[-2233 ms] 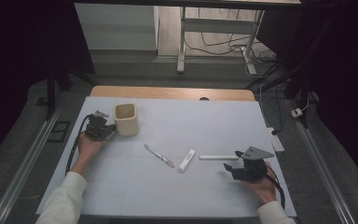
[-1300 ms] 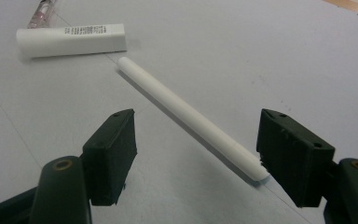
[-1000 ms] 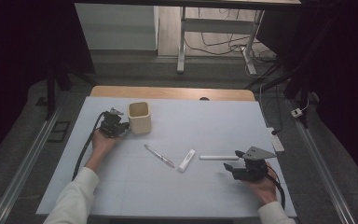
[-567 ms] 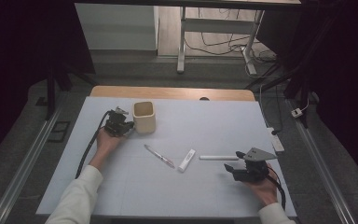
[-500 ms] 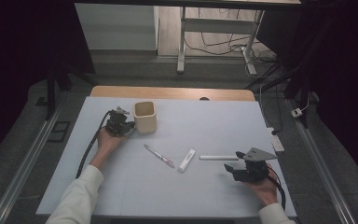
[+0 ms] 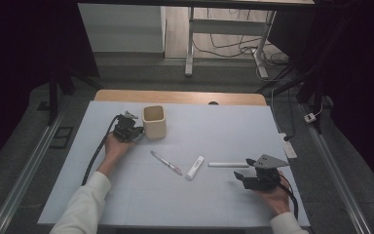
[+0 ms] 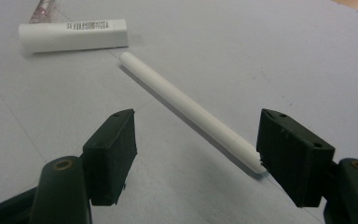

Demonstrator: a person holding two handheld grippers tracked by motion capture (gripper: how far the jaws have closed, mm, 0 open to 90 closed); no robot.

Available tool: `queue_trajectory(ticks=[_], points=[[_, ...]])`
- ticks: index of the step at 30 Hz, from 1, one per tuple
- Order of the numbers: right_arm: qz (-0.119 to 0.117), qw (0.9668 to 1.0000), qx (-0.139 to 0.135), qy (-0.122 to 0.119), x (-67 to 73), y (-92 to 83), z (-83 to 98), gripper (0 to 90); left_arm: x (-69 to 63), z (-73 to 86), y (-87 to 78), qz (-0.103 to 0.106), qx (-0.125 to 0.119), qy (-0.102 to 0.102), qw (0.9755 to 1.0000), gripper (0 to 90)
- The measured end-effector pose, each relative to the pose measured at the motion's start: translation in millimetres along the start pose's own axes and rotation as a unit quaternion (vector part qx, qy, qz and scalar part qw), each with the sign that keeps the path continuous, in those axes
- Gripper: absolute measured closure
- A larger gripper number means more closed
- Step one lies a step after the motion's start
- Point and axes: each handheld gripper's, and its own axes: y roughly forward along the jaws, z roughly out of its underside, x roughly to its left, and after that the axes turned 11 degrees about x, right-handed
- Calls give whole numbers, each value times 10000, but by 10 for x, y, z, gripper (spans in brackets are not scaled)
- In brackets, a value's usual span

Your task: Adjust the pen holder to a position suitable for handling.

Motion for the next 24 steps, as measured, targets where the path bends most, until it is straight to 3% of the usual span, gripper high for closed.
queue_trajectory(ticks=[6,16,24], points=[[9,10000,5,-15,1,-3,2,286,-62,-68,43,39,1,82,10000,887],[39,10000,-2,-54,12,-4,1,285,-63,-144,100,69,-7,-9,10000,887],[16,10000,22,-47,12,-3,2,285,-181,-285,160,42,111,174,9998,887]])
